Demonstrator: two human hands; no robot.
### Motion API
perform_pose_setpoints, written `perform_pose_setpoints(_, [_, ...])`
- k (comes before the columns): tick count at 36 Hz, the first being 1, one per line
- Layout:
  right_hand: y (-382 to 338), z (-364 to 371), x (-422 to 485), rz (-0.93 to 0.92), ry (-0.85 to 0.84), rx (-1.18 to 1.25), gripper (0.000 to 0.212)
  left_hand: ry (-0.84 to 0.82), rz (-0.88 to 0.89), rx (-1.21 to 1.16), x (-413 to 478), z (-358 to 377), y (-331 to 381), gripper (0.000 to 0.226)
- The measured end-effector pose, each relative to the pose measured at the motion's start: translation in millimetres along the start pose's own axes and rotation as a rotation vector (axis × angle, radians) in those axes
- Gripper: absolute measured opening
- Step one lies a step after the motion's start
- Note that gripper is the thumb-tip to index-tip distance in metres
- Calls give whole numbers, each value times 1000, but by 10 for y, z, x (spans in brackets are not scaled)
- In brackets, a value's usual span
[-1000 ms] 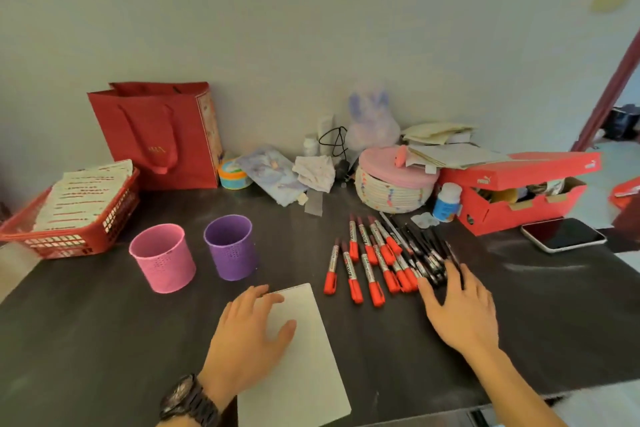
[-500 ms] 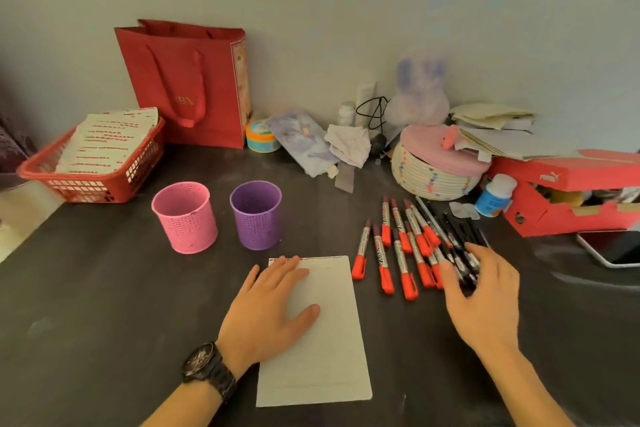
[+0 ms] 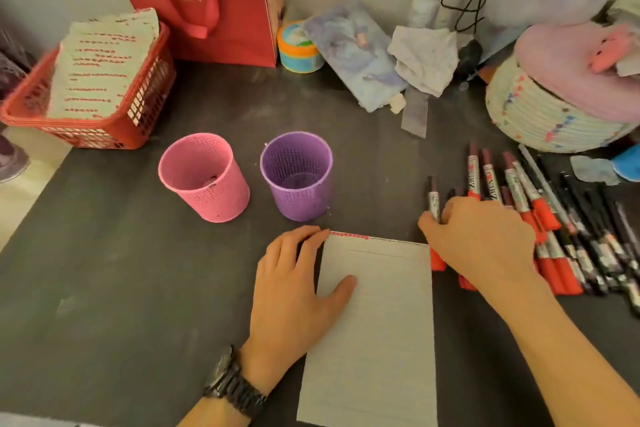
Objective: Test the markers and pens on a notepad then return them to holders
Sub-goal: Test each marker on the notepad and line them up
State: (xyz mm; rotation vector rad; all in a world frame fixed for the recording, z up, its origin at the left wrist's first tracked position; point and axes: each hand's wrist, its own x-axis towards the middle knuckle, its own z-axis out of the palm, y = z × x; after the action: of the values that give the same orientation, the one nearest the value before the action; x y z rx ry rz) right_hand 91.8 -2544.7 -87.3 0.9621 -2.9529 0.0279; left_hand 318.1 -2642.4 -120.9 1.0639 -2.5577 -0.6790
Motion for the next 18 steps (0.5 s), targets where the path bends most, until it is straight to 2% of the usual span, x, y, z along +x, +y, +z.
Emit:
perform_pose_setpoints(5, [151, -177, -115, 47, 77, 411, 41, -38, 15, 85, -39, -18, 86, 64])
perform_pose_setpoints(11, [204, -106, -596, 141, -9, 1287, 26, 30, 65, 158, -46, 81, 61, 63])
perform_pose_setpoints(13, [211, -67, -848, 151, -35, 1512, 25, 58, 97, 166, -64, 100, 51, 65])
perform_pose_setpoints(18, [170, -24, -1487, 153, -51, 1695, 10, -10, 147, 145, -247, 50, 95, 76])
